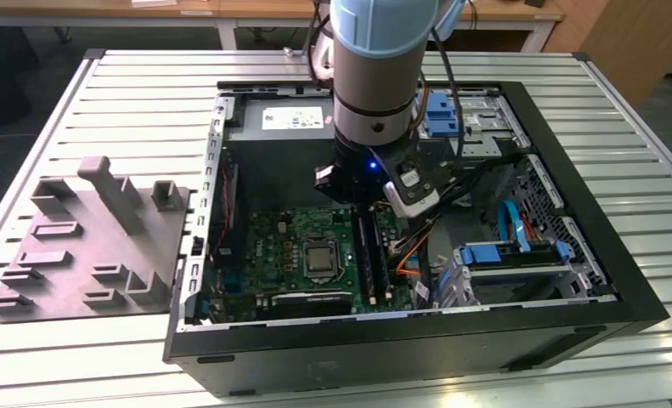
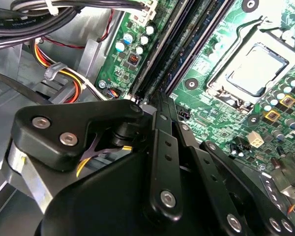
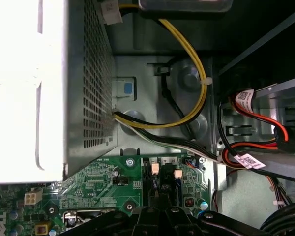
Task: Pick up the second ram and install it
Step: 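Press down the second ram until it locks into place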
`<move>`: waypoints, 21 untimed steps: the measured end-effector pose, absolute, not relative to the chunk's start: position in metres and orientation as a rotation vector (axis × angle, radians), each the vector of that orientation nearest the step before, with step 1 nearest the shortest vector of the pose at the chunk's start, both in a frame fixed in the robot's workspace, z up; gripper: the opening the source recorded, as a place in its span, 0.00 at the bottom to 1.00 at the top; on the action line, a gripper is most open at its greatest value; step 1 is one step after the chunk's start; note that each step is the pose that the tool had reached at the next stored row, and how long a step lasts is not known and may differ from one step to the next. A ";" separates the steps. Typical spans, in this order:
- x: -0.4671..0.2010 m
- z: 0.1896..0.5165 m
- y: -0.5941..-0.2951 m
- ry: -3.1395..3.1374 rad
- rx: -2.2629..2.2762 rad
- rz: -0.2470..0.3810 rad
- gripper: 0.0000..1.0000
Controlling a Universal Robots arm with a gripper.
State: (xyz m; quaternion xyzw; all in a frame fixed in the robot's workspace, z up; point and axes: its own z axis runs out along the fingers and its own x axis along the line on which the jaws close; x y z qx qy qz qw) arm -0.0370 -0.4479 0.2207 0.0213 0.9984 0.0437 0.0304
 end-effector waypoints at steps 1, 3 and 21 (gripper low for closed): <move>-0.037 0.221 -0.448 3.077 0.066 0.134 0.10; -0.037 0.221 -0.448 3.077 0.066 0.134 0.10; -0.037 0.217 -0.448 3.077 0.066 0.134 0.10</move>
